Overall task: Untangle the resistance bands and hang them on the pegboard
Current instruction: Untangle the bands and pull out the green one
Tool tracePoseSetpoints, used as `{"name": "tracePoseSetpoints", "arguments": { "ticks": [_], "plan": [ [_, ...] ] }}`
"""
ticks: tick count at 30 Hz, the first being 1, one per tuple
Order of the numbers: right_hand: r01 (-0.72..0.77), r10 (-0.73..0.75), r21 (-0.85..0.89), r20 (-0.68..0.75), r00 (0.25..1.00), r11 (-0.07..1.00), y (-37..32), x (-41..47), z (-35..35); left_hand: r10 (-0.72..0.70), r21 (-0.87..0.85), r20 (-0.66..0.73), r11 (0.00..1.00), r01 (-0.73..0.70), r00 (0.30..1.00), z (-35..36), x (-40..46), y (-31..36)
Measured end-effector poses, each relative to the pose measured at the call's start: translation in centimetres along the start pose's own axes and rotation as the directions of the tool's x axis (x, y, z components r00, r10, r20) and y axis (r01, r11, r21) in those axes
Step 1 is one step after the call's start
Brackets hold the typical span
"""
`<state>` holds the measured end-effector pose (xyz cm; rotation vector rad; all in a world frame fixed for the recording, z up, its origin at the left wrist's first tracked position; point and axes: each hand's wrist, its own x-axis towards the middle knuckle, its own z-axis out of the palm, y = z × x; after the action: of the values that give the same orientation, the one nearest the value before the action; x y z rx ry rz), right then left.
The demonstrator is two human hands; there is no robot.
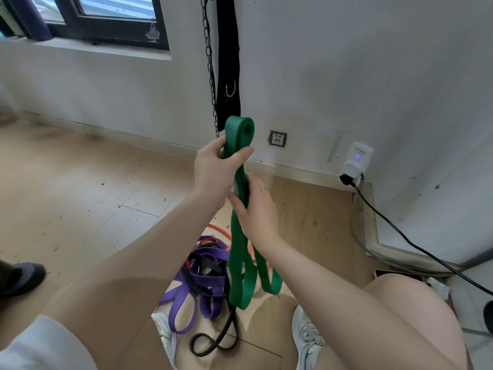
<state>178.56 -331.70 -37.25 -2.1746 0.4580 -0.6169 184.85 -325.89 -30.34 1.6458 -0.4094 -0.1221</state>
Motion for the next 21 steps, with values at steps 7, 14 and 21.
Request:
{"name": "tracePoseSetpoints", "arguments": {
  "ticks": [7,14,21],
  "plan": [
    [-0.24,0.173,0.409,0.193,0.966,0.88,0.1,1.1,-2.7,-0.039,0.104,0.254,0.994,0.013,0.966,-0.4,-0.1,0.5],
    [-0.39,0.222,0.647,0.33,0.918,0.655,1.2,2.5,-4.9,-0.23,0.051,0.386,0.972,0.228,0.893,-0.8,-1.7,-2.3],
    [-0.438,0.2,0.745,0.392,0.898,0.504,1.4,2.9,-4.4,-0.172,-0.057,0.3,0.979,0.198,0.938,0.2,-2.1,-3.7]
  ]
}}
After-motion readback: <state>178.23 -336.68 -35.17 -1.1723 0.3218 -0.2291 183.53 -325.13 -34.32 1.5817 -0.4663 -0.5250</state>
